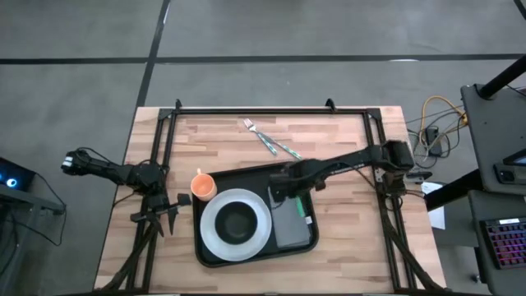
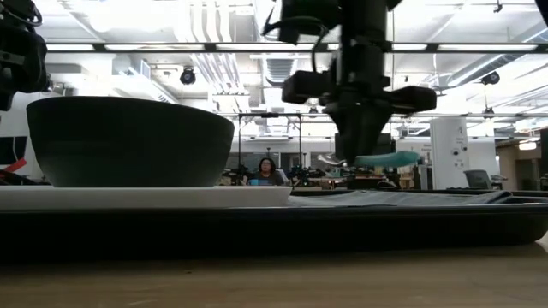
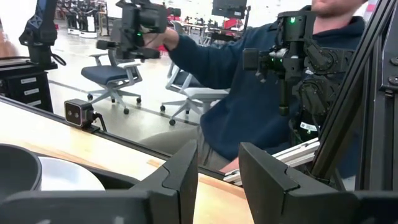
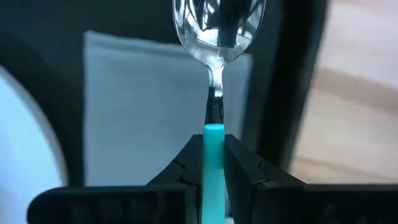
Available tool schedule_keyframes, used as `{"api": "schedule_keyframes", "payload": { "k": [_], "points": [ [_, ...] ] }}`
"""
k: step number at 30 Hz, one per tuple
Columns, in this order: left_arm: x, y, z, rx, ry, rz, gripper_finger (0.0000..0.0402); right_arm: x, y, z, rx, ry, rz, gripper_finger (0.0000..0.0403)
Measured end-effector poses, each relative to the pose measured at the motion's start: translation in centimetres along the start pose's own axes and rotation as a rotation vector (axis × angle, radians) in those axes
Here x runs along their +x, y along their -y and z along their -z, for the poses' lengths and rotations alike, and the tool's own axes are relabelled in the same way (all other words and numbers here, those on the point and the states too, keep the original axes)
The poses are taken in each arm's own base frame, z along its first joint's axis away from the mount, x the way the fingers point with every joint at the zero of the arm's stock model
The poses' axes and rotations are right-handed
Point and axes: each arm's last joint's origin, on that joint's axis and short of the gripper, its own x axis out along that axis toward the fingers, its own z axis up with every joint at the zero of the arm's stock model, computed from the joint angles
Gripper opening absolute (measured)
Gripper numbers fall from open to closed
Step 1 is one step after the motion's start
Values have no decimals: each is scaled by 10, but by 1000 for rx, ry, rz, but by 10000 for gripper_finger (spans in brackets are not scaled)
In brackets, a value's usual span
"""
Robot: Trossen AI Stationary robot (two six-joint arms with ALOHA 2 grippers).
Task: Set up tray
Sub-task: Put the blue spoon on the gray napkin
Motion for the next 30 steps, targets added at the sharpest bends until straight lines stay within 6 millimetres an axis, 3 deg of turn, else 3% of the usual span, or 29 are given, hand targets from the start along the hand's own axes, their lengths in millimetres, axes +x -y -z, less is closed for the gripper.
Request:
{"api": "schedule_keyframes", "payload": {
  "k": [14,23,30],
  "points": [
    [0,0,0,-1,0,0,98,1,-76,43,37,-33,69,28],
    [0,0,0,-1,0,0,98,12,-99,60,55,-39,93,28],
    [0,0,0,-1,0,0,98,17,-95,61,72,-36,126,28]
  ]
}}
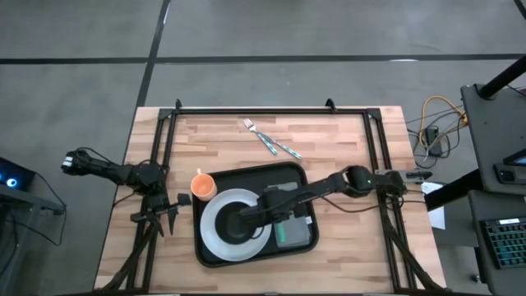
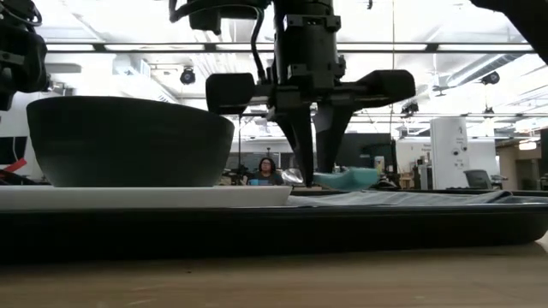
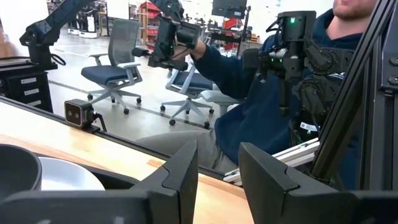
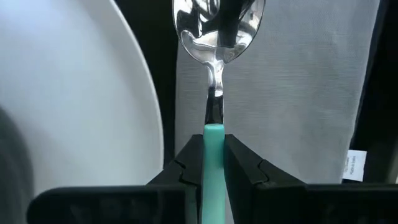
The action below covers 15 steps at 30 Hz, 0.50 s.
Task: Set up tray
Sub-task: Put the blue spoon on the gray napkin
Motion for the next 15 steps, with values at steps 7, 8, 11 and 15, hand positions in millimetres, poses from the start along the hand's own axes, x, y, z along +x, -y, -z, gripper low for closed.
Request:
{"api": "schedule_keyframes", "payload": {
  "k": [7,8,11,15],
  "points": [
    [0,0,0,0,0,0,98,4,1,1,-3,-20,14,28],
    [0,0,0,0,0,0,98,5,2,1,-1,-20,18,28],
    [0,0,0,0,0,0,98,6,2,1,2,-20,24,28],
    [0,0,0,0,0,1,98,9,3,1,2,-19,30,29]
  ]
}}
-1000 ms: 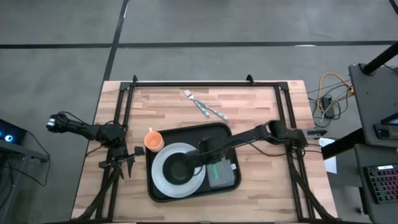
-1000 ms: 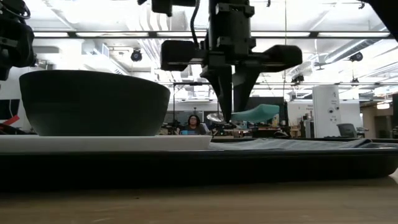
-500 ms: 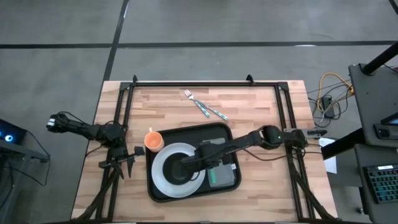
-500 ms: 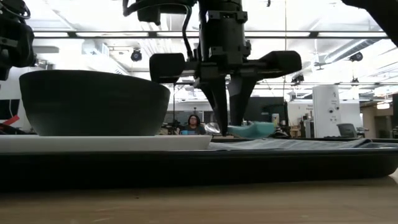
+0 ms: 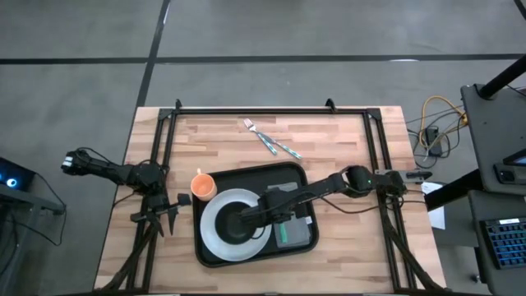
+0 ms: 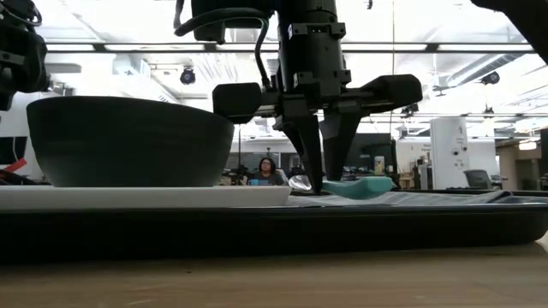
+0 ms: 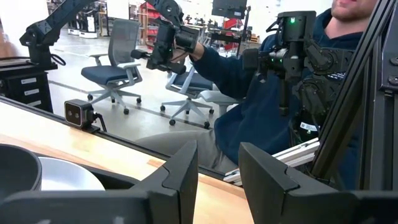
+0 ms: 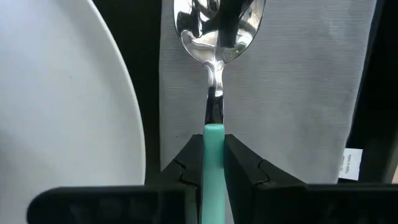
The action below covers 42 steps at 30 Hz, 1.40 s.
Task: Set up tray
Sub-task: Put the blue spoon on the gray napkin, then put the blue and white fork on the gray table napkin to the right of the blue spoon
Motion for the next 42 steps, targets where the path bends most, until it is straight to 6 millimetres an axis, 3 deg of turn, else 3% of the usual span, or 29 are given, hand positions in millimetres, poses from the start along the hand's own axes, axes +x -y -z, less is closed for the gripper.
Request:
{"api": "schedule_keyframes", "payload": {
  "k": [14,23,29,42],
  "points": [
    [0,0,0,0,0,0,98,0,0,0,0,3,-6,101],
    [0,0,0,0,0,0,98,0,0,-1,-13,38,-8,123],
    [0,0,0,0,0,0,98,-10,0,-3,-22,89,-22,123],
    [0,0,0,0,0,0,98,-25,7,-9,-9,183,19,83]
  ]
}}
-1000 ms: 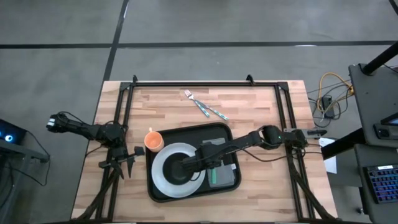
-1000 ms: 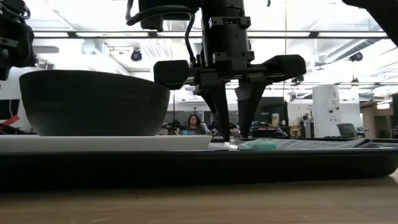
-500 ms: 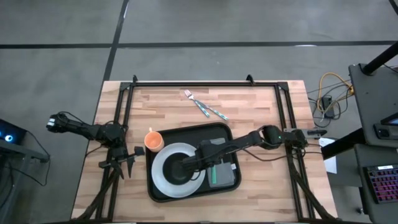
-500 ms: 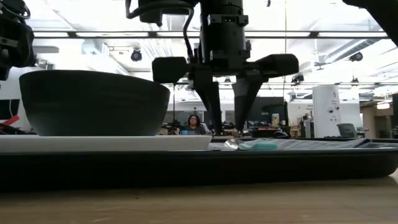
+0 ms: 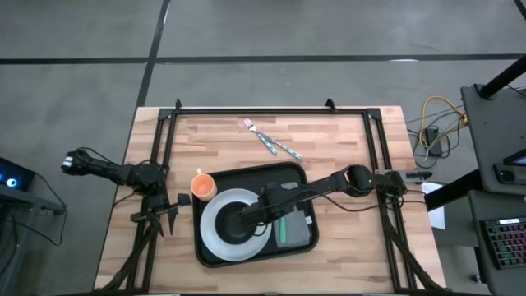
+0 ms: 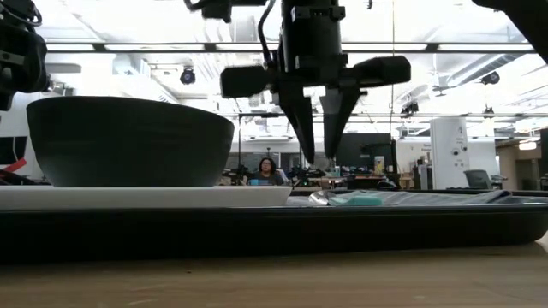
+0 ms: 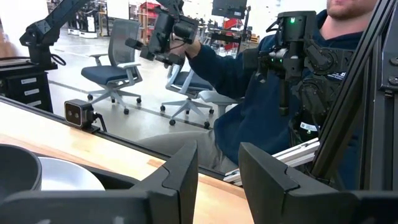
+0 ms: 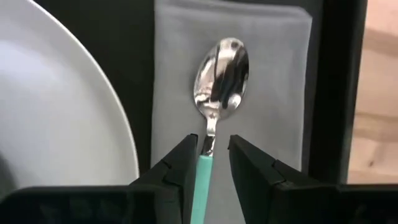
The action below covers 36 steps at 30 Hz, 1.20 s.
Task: Set up tray
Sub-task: Put the blue and white fork on the gray table napkin to the right of the blue spoon
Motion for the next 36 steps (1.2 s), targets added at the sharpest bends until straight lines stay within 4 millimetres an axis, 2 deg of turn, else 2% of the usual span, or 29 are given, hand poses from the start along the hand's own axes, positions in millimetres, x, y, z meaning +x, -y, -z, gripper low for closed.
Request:
{"api": "schedule_keyframes", "payload": {
  "k": [5,11,25,30,36],
  "points": [
    [0,0,0,0,0,0,98,-10,4,-22,-52,23,-25,81],
    [0,0,0,0,0,0,98,-13,8,-60,-122,51,-32,97],
    [0,0,0,0,0,0,98,6,13,-166,-328,81,-99,145],
    [0,0,0,0,0,0,98,13,21,-193,-382,84,-87,157],
    [0,0,0,0,0,0,98,19,26,-217,-455,99,-107,164]
  ]
}}
